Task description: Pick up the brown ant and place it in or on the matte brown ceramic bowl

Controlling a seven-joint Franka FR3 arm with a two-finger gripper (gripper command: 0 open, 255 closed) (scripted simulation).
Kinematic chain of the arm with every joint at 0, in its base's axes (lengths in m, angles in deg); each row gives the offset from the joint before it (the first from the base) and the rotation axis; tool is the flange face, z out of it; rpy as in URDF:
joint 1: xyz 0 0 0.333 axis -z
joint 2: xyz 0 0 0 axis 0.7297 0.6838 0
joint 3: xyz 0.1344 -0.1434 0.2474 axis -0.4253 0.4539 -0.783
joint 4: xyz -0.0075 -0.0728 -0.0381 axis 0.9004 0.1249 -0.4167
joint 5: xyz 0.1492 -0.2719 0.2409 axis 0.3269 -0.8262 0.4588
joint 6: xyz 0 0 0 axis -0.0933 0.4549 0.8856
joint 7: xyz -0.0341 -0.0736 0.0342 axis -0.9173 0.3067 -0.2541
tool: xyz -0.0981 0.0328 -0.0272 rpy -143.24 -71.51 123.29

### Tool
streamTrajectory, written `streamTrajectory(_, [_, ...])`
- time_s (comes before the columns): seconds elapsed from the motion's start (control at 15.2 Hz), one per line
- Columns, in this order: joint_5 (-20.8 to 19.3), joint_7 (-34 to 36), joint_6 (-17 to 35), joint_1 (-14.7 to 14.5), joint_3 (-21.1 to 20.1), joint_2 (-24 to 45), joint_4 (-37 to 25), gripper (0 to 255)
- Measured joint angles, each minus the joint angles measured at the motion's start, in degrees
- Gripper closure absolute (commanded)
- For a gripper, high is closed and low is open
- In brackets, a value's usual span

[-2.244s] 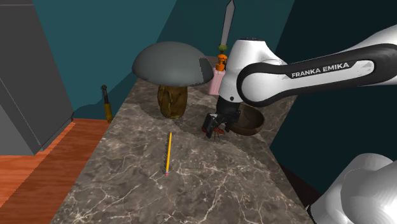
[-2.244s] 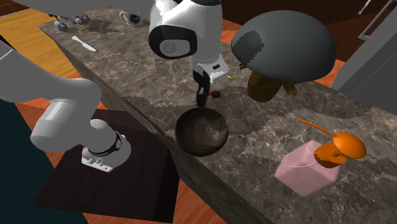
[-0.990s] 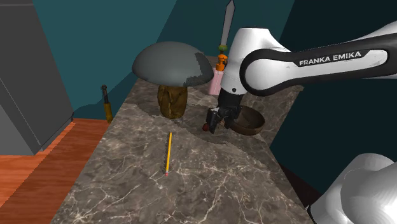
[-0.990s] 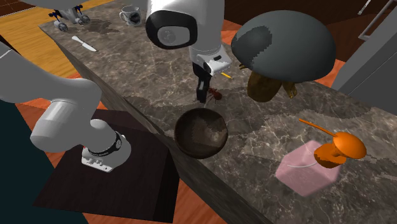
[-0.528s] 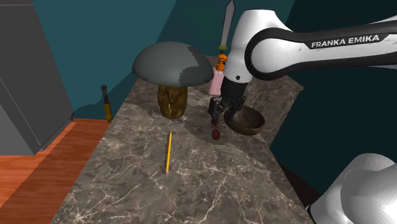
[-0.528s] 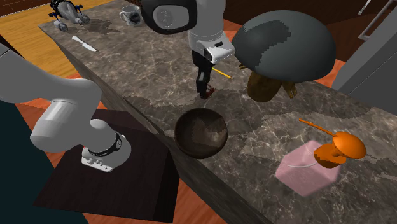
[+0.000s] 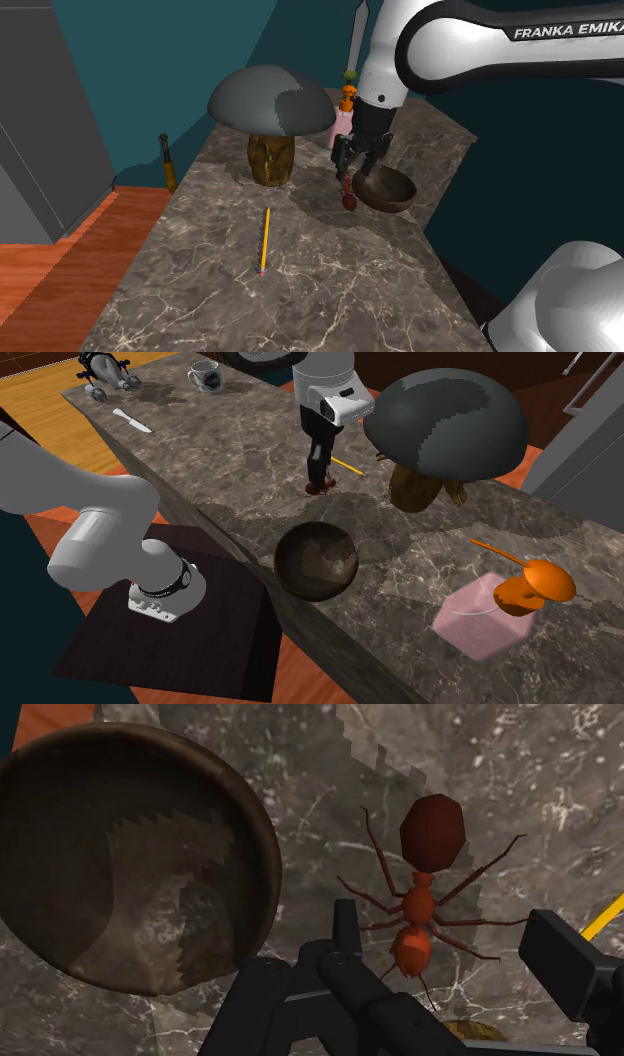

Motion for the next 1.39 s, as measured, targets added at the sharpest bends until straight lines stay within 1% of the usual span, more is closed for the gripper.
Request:
streamTrajectory(0.07, [-0.1,0.1,-0.7,0.0,0.0,0.1,-0.9,255])
streamTrajectory(0.2, [-0.4,-1.6,-0.9,0.6,1.4,-0.9,0.1,255])
streamTrajectory(0.46, [-1.6,-6.9,-1.7,2.3,5.4,-3.6,2.7,255])
streamTrajectory(0.92, [-4.9,-16.3,-1.8,5.9,12.9,-5.6,5.3,255])
streamTrajectory(1.12, [-5.2,-17.4,-0.4,6.2,13.6,-5.8,6.9,255])
streamTrajectory(1.39, [-5.3,-17.8,2.7,6.4,13.8,-5.8,9.3,255])
